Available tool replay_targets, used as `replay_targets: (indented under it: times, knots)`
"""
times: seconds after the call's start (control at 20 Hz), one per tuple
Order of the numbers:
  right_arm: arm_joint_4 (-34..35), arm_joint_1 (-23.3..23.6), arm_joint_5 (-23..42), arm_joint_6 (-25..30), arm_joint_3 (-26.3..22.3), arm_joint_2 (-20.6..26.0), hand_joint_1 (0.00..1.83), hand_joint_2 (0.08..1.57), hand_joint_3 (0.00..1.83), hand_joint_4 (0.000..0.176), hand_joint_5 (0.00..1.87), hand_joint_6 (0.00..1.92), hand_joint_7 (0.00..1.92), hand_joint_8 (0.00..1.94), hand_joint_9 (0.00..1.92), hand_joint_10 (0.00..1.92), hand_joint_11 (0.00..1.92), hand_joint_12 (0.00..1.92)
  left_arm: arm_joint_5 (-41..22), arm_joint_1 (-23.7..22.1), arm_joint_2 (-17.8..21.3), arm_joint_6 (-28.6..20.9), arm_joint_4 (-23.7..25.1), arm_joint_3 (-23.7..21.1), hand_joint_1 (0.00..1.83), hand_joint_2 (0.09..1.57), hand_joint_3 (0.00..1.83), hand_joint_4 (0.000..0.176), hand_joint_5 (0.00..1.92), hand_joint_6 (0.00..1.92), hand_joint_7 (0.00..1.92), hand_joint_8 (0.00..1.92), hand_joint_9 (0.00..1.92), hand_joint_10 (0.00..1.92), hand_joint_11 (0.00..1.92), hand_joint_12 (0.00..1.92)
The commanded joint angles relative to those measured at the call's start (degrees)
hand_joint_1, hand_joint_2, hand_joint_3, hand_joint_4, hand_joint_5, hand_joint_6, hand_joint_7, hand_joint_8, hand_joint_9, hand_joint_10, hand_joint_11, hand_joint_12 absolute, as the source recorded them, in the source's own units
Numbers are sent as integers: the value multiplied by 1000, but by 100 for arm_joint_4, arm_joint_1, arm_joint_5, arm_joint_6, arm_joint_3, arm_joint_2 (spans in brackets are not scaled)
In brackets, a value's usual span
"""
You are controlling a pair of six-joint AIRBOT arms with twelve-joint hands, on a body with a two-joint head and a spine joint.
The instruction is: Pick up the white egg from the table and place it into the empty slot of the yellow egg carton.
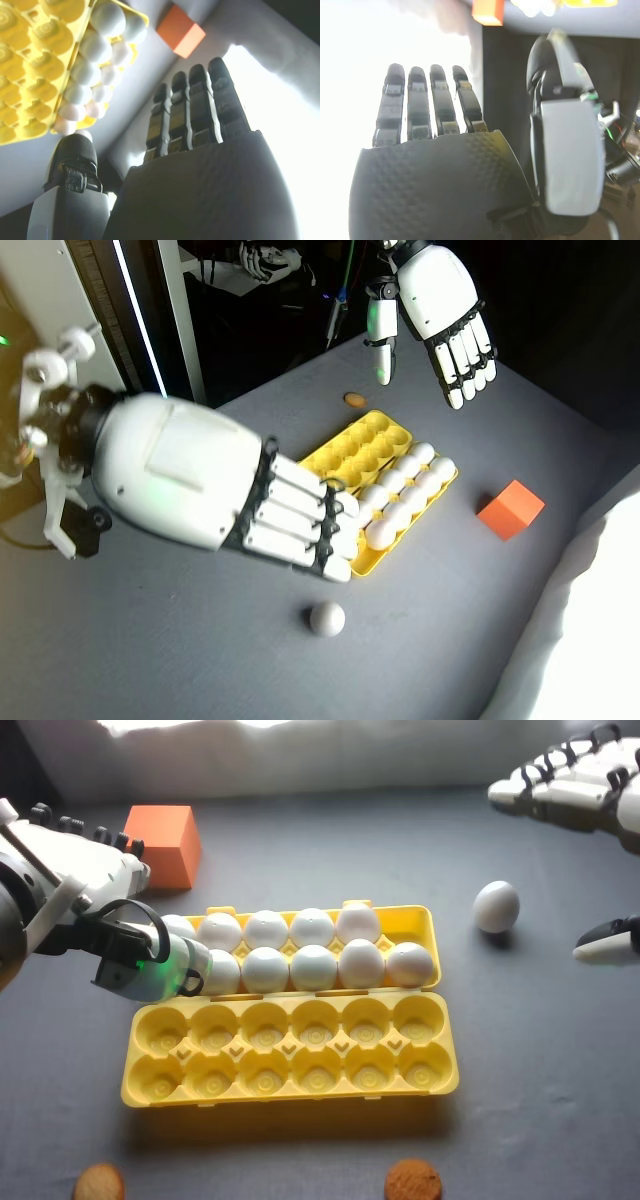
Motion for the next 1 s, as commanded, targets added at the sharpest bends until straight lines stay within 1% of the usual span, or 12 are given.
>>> replay_targets:
  times: [0.0, 0.1, 0.15, 0.25, 0.3, 0.4, 0.5, 0.55, 0.65, 0.8, 0.85, 0.95]
  knots:
    - [96, 87, 623, 7, 89, -15, 1048, 958, 0, 0, 0, 0, 0, 0, 0, 0, 0, 0, -62, -48, 46, 34, 498, -17, 0, 1277, 0, 0, 167, 1, 180, 1, 147, 2, 0, 297]
    - [219, 91, 565, 8, 269, -218, 1138, 956, 0, 0, 0, 0, 0, 0, 0, 0, 0, 0, -66, -46, 45, 34, 512, -16, 0, 1263, 0, 0, 165, 1, 176, 1, 152, 3, 0, 328]
    - [407, 98, 478, 9, 351, -289, 1131, 967, 0, 0, 0, 0, 0, 0, 0, 0, 0, 0, -66, -46, 45, 34, 512, -16, 0, 1264, 0, 0, 161, 0, 171, 0, 144, 1, 0, 318]
    - [609, 98, 401, 9, 516, -466, 1167, 955, 0, 0, 0, 0, 0, 0, 0, 0, 0, 0, -68, -46, 45, 34, 494, -16, 0, 1266, 0, 0, 148, 0, 153, 0, 126, 0, 0, 286]
    - [609, 95, 407, 10, 605, -567, 1248, 972, 0, 0, 0, 0, 0, 0, 0, 0, 0, 0, -71, -47, 45, 34, 492, -17, 0, 1268, 0, 0, 129, 2, 133, 1, 104, 2, 0, 222]
    - [618, 103, 425, 11, 812, -763, 1291, 1009, 8, 0, 0, 0, 0, 0, 0, 0, 13, 7, -72, -47, 44, 34, 496, -16, 0, 1265, 0, 0, 156, 2, 175, 3, 145, 4, 0, 299]
    - [787, 112, 423, 7, 1136, -1020, 1321, 981, 0, 0, 0, 0, 0, 0, 0, 0, 59, 31, -74, -47, 43, 34, 504, -16, 0, 1259, 0, 0, 157, 2, 176, 3, 153, 1, 0, 300]
    - [859, 109, 421, 7, 1215, -1079, 1318, 977, 0, 0, 0, 0, 0, 0, 0, 0, 77, 43, -74, -47, 43, 34, 504, -16, 0, 1259, 0, 0, 191, 1, 208, 0, 182, 0, 0, 363]
    - [1237, 71, 356, 3, 1588, -1362, 1335, 942, 1, 0, 47, 6, 59, 5, 57, 10, 2, 576, -77, -49, 43, 34, 499, -15, 0, 1252, 0, 0, 160, 0, 185, 0, 162, 0, 0, 327]
    - [1452, 56, 188, 0, 1952, -1648, 1336, 970, 9, 0, 121, 16, 130, 11, 113, 17, 0, 773, -89, -57, 43, 34, 471, -16, 0, 1259, 1, 0, 167, 3, 199, 4, 175, 5, 0, 345]
    - [1567, 51, 80, 0, 2072, -1752, 1345, 969, 6, 0, 158, 15, 161, 9, 138, 17, 0, 796, -94, -58, 40, 34, 465, -16, 0, 1253, 0, 0, 144, 2, 170, 2, 147, 3, 0, 287]
    - [1631, 17, -29, -1, 2256, -1917, 1349, 971, 5, 0, 179, 13, 178, 7, 154, 16, 0, 784, -96, -59, 40, 34, 464, -16, 0, 1252, 0, 0, 165, 2, 192, 2, 167, 3, 0, 318]
